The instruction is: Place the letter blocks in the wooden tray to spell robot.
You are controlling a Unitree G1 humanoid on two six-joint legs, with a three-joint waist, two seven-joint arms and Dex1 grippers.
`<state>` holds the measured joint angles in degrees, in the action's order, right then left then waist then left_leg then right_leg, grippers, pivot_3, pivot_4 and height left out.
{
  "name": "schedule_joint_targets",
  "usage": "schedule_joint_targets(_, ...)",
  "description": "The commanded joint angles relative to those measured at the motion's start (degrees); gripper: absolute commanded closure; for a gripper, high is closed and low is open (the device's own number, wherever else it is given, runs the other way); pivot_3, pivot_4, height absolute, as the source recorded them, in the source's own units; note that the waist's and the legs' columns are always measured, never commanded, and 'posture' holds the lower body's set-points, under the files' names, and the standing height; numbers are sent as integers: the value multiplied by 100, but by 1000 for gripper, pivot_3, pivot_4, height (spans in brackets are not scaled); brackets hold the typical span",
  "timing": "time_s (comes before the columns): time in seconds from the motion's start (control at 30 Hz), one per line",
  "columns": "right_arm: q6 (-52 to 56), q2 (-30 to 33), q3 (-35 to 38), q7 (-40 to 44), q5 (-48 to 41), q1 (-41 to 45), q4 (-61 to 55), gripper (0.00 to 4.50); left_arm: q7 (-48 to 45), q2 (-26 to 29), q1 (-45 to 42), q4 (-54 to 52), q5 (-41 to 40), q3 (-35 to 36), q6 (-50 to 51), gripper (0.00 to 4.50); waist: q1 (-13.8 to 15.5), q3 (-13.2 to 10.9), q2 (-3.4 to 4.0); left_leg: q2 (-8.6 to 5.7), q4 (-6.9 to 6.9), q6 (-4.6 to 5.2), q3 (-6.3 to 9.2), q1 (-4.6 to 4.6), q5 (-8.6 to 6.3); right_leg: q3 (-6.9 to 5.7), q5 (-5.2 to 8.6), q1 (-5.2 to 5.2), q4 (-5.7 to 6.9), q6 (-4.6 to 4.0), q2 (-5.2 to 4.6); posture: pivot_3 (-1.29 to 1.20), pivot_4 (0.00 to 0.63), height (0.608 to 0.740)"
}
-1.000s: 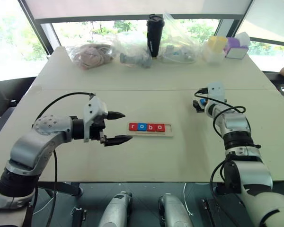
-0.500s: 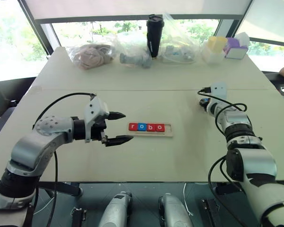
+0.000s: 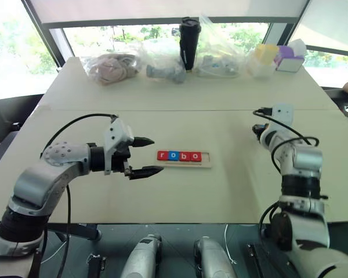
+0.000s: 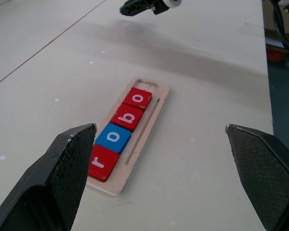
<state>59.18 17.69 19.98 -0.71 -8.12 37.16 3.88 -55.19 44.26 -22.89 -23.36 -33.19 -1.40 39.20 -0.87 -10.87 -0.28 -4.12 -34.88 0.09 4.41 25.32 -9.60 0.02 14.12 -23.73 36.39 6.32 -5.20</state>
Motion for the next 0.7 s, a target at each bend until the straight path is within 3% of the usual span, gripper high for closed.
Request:
schedule_joint_targets(0.03,1568,-669,338,-552,-3,-437,-2175,3324,-187,57,-163,-15,-29,74,-175,0,2,1,3,1,4,0,-1,0,0,0,7,-5,4,-12,0,0,150,740)
schedule_joint_targets(0.2,2753,-1406,304,-815,193,-864,-3635,3324,-330,12,-409,283,121,-10,-375,0,10,2,6,4,-7,-3,0,0,-1,-1,8,-7,10,-22,3,0,150,740)
schedule_joint_targets(0.5,3046,-1959,24,-884,436,-1166,-4080,3324,-727,37,-433,777,675,-499,-913,0,6,3,7,4,10,-11,-6,5,-4,1,3,-18,-12,-27,-3,0,150,740)
schedule_joint_targets(0.63,2876,-1938,-127,-778,450,-1370,-4049,1413,-768,-83,-478,977,833,-622,-1066,0,9,3,8,4,23,-8,-7,6,-1,2,3,-25,-11,-26,-3,0,150,740)
schedule_joint_targets(0.7,2863,-1566,-302,-617,444,-1458,-4143,327,-784,-99,-452,997,854,-621,-1087,0,5,3,8,4,24,-8,-7,8,-1,2,3,-26,-12,-26,-3,0,150,740)
